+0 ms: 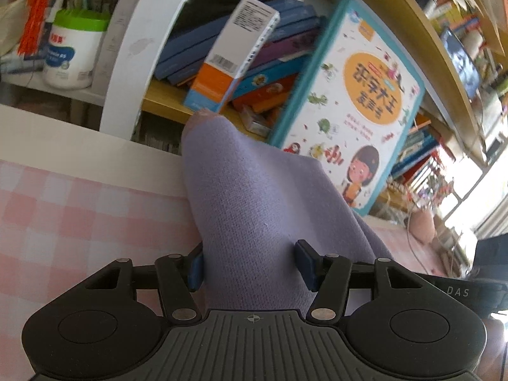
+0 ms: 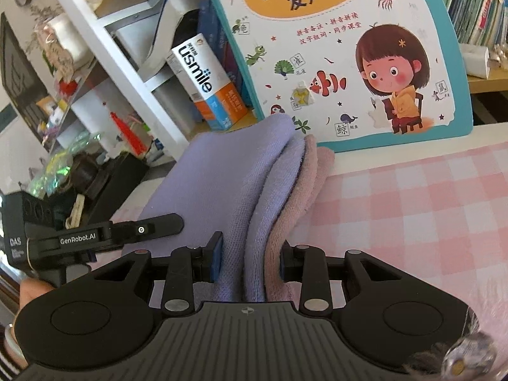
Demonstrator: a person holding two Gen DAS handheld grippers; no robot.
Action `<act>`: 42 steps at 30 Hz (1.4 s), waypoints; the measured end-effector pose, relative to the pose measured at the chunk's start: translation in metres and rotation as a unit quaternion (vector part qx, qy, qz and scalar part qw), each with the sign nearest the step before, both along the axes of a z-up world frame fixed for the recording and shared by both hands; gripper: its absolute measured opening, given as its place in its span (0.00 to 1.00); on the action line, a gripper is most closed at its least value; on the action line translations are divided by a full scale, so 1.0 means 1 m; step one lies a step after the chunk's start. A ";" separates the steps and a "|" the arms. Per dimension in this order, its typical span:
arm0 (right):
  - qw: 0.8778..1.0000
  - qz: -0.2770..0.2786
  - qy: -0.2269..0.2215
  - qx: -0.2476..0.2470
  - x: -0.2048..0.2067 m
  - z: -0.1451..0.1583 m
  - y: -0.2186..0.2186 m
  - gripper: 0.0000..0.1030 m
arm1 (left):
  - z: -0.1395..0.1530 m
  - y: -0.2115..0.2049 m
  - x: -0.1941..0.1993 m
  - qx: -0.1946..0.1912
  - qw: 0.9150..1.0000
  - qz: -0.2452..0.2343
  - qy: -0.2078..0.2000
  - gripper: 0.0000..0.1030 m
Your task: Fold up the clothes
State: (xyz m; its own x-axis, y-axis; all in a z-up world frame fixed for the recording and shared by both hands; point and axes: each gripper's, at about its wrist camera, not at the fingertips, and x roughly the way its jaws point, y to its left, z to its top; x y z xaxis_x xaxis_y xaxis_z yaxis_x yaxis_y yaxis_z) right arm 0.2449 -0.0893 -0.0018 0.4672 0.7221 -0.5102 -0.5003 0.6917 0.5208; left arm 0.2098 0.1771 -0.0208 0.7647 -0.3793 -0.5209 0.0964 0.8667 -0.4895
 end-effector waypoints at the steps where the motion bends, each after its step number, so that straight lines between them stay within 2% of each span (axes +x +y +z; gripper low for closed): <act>1: 1.000 -0.003 0.003 0.005 0.002 -0.002 0.000 0.29 | -0.001 0.001 0.001 -0.003 1.000 0.005 -0.002 0.57; 5: 0.999 -0.018 0.011 0.025 0.006 -0.010 0.001 0.34 | -0.003 0.004 0.003 -0.008 1.000 0.027 -0.009 0.61; 8: 0.999 -0.034 0.006 0.032 0.002 -0.010 -0.003 0.46 | 0.002 0.007 -0.003 -0.012 0.999 0.044 -0.016 0.67; 11: 0.998 -0.054 -0.019 0.026 -0.008 -0.001 -0.012 0.60 | 0.015 0.006 -0.018 0.015 0.997 0.057 -0.044 0.72; 14: 0.997 -0.062 -0.050 0.015 -0.023 0.011 -0.023 0.66 | 0.025 0.002 -0.036 0.049 0.995 0.064 -0.066 0.78; 19: 0.993 -0.067 -0.091 -0.025 -0.059 0.022 -0.035 0.69 | 0.031 -0.014 -0.065 0.070 0.993 0.056 -0.073 0.80; 25: 0.989 -0.070 -0.106 -0.072 -0.095 0.017 -0.043 0.70 | 0.027 -0.034 -0.098 0.076 0.994 0.047 -0.060 0.83; 30: 0.984 -0.067 -0.122 -0.112 -0.120 0.011 -0.044 0.72 | 0.027 -0.053 -0.121 0.105 0.991 0.046 -0.071 0.83; 42: 0.975 -0.069 -0.152 -0.147 -0.154 0.008 -0.045 0.79 | 0.025 -0.079 -0.146 0.139 0.986 0.045 -0.083 0.88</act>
